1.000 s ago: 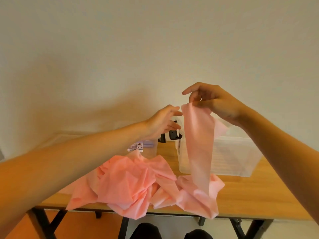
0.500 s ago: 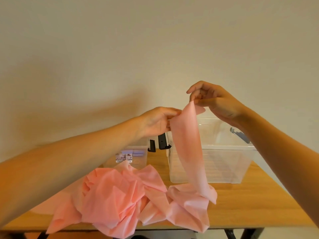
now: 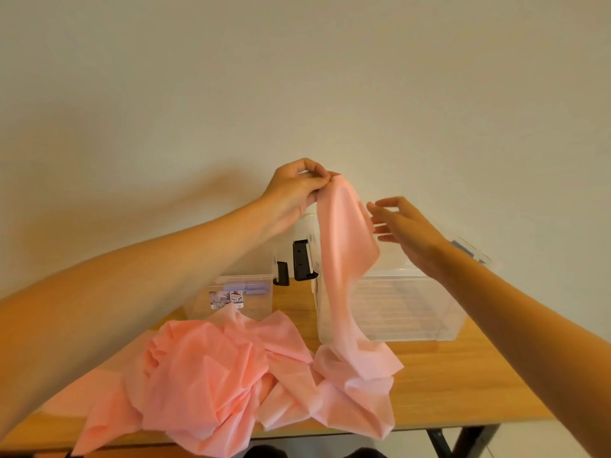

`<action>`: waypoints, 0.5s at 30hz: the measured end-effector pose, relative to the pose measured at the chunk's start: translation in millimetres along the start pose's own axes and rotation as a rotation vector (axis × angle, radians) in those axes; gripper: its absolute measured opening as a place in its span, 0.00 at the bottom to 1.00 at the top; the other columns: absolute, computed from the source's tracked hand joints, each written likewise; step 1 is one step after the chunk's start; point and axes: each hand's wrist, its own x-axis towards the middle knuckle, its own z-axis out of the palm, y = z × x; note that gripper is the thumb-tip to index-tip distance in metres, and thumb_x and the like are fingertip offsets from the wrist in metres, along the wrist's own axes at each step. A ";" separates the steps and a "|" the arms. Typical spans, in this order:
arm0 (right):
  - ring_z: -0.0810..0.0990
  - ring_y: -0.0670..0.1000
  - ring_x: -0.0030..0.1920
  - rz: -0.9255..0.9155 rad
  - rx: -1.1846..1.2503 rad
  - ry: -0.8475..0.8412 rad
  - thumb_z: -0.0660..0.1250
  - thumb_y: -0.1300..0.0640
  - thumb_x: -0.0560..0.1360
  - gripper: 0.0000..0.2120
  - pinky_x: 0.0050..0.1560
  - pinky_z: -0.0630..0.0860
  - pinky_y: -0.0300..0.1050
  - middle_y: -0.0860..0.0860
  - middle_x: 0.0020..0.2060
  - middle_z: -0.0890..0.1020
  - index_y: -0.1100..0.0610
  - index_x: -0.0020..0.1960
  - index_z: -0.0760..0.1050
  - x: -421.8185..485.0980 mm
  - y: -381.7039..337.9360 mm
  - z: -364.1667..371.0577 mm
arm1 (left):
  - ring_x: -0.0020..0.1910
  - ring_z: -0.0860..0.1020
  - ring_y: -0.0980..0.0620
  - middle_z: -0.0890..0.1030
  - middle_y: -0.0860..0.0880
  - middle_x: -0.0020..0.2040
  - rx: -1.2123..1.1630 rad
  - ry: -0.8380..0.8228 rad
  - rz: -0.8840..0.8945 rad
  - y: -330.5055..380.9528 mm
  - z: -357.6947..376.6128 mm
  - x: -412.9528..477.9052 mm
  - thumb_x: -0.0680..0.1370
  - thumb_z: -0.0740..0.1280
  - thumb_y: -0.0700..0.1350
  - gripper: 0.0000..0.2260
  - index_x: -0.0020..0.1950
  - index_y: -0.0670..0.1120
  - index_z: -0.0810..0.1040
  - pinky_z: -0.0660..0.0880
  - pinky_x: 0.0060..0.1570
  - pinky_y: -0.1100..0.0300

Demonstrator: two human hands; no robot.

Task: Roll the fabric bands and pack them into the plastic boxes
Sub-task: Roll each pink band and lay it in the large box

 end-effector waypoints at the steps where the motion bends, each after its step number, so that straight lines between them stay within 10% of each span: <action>1: 0.81 0.53 0.56 0.051 -0.014 -0.007 0.69 0.42 0.79 0.25 0.57 0.78 0.49 0.53 0.59 0.79 0.53 0.70 0.68 -1.0 5.2 3.0 | 0.50 0.84 0.48 0.85 0.40 0.49 0.029 -0.011 0.018 0.8 -0.8 2.0 0.79 0.65 0.29 0.10 0.42 0.41 0.77 0.80 0.50 0.60; 15: 0.83 0.57 0.56 0.040 0.246 -0.102 0.72 0.70 0.75 0.31 0.57 0.81 0.52 0.56 0.54 0.82 0.54 0.73 0.68 9.7 13.9 1.9 | 0.61 0.81 0.47 0.79 0.45 0.64 0.349 -0.002 -0.058 -41.6 -16.6 7.4 0.80 0.67 0.35 0.09 0.58 0.45 0.81 0.80 0.59 0.53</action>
